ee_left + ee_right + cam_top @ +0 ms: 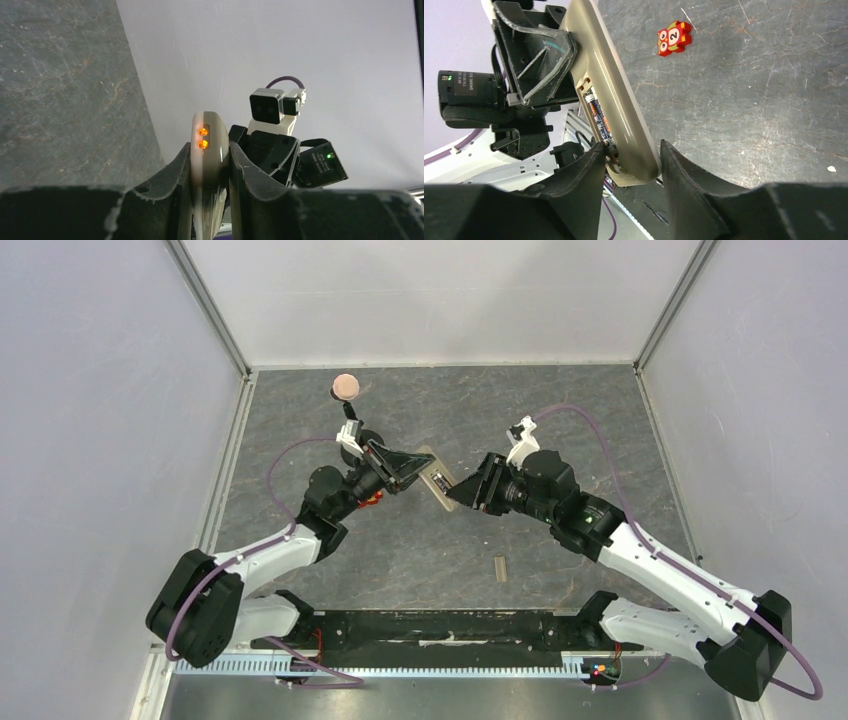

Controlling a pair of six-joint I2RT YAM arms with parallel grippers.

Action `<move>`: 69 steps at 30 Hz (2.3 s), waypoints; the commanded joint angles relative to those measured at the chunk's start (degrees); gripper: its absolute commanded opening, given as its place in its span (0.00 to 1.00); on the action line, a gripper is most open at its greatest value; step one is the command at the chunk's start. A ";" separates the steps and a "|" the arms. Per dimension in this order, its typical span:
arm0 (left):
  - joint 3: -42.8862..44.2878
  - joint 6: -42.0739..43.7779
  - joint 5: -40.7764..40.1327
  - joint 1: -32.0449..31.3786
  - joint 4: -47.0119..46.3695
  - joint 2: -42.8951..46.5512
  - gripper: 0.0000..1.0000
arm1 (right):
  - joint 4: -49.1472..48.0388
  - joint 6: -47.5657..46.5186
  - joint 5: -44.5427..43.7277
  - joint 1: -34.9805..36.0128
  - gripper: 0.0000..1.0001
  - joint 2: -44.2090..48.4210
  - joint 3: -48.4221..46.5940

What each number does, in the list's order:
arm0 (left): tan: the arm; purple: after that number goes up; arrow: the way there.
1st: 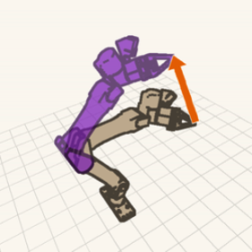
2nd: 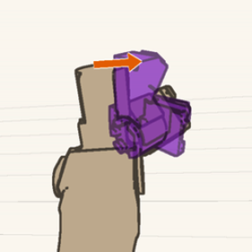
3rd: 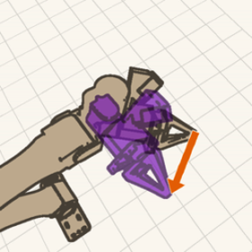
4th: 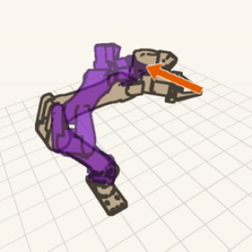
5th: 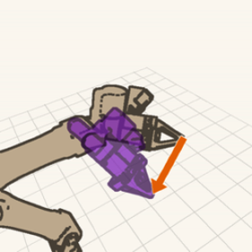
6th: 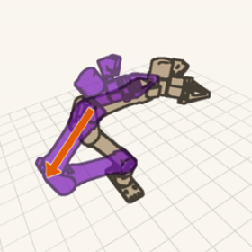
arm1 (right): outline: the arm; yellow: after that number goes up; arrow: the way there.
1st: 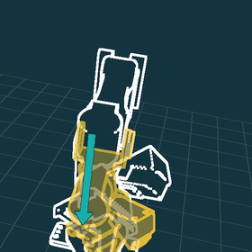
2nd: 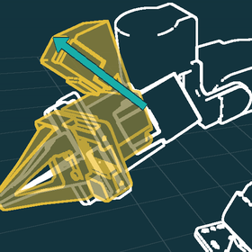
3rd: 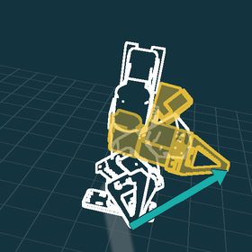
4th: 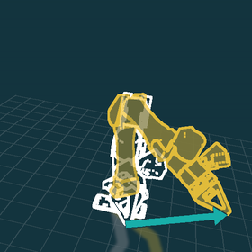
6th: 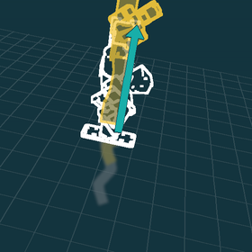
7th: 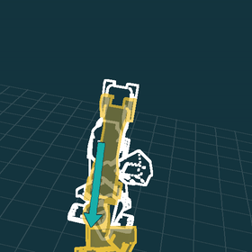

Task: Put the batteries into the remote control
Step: Load the battery into the remote control, then place the remote control at the center of the board.

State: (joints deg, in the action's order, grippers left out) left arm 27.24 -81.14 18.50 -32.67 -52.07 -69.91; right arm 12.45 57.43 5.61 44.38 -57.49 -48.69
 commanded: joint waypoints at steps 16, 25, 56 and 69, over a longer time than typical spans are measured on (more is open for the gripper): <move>3.95 23.26 3.81 -2.53 14.76 11.49 0.02 | 1.00 -11.97 -2.15 0.12 0.83 7.35 -0.88; 2.65 29.27 -7.61 -2.43 34.90 20.00 0.02 | 21.38 -14.70 -19.77 -0.35 0.78 2.00 2.42; -2.99 29.86 -12.84 -1.87 42.05 27.12 0.02 | 17.92 -9.62 -23.25 9.05 0.69 -8.58 13.44; -19.64 19.72 -23.27 -1.83 18.63 27.09 0.02 | 16.52 -3.47 -27.14 9.08 0.69 -10.64 10.67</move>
State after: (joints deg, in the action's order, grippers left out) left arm 9.23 -57.95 1.43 -34.72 -21.87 -43.09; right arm 30.37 50.52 -18.13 53.15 -67.24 -35.40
